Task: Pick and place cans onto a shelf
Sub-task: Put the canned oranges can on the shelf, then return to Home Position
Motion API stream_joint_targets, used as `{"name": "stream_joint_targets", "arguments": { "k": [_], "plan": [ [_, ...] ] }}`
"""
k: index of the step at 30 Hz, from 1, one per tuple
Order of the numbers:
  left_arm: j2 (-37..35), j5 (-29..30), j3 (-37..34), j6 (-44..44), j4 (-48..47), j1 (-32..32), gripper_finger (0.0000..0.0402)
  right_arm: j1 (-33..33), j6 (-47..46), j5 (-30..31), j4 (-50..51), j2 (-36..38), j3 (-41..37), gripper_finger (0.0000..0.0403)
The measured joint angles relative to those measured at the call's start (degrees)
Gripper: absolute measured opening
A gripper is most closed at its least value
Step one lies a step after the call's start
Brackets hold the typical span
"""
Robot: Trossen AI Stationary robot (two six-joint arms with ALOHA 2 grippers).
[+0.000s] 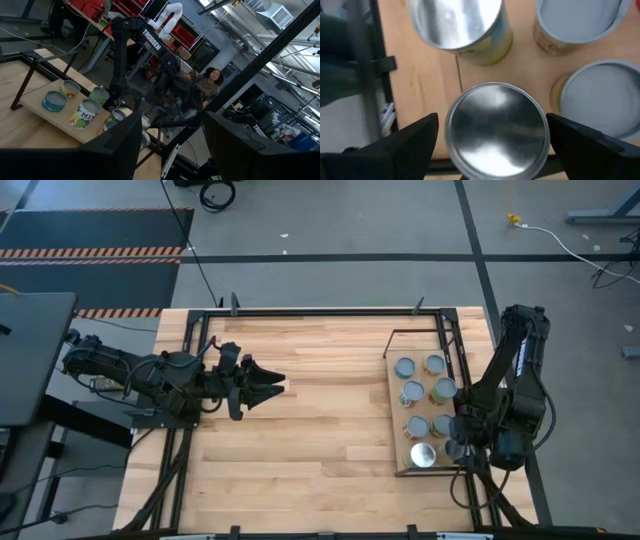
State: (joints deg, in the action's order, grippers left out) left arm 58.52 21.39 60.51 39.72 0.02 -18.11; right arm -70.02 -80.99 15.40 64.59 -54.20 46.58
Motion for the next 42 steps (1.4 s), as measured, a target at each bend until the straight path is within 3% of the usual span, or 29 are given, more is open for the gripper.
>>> {"name": "stream_joint_targets", "arguments": {
  "k": [14, 19, 26, 29, 34, 39, 42],
  "plan": [
    [0.0, 0.0, 0.0, -0.7, -0.2, 3.9, 0.0217, 1.0, 0.7, 0.2, 6.5, 1.1, 11.1, 0.0352],
    [0.0, 0.0, 0.0, -3.0, -0.2, 7.2, 0.0217, 4.0, 3.0, 4.9, 6.1, 1.8, 13.3, 0.0346],
    [0.0, 0.0, 0.0, -4.0, -0.2, 12.5, 0.0217, 13.4, 17.8, 15.7, -1.1, 3.4, 17.6, 0.0345],
    [0.1, 0.0, 0.0, -6.1, -0.2, 14.7, 0.0217, 20.0, 26.7, 17.1, -6.3, 3.7, 17.6, 0.0331],
    [1.3, -1.3, 0.0, -9.0, 0.0, 17.5, 0.0217, 32.7, 40.6, 12.6, -13.0, 3.6, 17.6, 0.0256],
    [2.2, -7.3, 0.0, -15.0, 2.9, 17.9, 0.0217, 42.8, 55.4, 7.9, -22.0, 4.4, 17.6, 0.0132],
    [1.5, -7.3, 0.1, -19.7, 2.6, 18.3, 0.0217, 46.9, 62.5, 7.7, -28.3, 6.2, 17.6, 0.0046]
  ]
}}
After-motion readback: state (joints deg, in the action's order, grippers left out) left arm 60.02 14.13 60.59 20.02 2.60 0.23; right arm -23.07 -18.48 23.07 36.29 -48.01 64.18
